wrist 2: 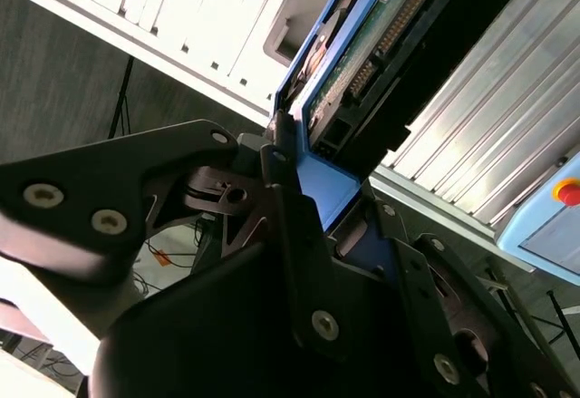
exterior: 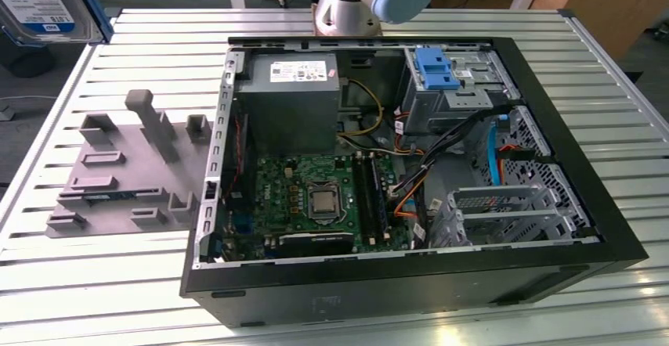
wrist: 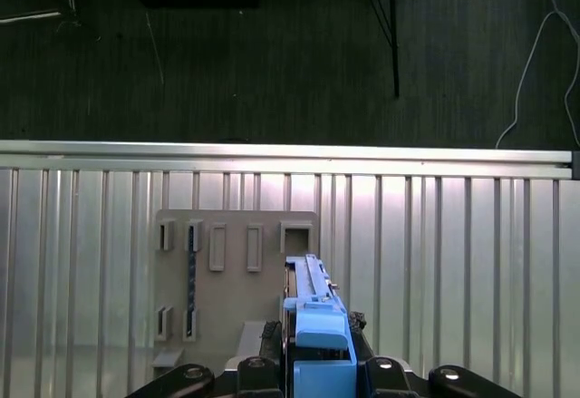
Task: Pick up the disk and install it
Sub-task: 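Pick up the disk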
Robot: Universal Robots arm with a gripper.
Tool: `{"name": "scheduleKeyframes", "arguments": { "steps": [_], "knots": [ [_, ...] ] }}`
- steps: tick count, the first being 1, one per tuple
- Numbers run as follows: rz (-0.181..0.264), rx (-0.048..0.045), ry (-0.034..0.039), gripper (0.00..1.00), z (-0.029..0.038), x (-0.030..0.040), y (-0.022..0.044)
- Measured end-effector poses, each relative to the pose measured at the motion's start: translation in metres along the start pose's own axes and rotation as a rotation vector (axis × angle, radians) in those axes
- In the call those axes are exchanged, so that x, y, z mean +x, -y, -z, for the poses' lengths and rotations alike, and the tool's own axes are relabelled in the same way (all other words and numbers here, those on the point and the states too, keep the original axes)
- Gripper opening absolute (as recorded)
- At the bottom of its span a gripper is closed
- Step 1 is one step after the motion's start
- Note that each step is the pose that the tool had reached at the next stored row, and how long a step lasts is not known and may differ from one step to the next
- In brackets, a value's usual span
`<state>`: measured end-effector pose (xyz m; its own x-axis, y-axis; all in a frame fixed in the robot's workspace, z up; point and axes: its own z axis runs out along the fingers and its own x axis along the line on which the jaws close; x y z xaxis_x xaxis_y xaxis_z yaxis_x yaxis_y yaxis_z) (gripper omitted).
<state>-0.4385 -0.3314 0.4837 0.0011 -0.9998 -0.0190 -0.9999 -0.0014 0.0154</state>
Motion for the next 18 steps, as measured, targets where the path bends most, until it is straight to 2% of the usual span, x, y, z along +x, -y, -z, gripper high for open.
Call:
{"name": "scheduleKeyframes", "arguments": {
  "steps": [18],
  "knots": [
    [0.000, 0.0003, 0.0006, 0.36, 0.0000, 0.0000, 0.0130]
  ]
}}
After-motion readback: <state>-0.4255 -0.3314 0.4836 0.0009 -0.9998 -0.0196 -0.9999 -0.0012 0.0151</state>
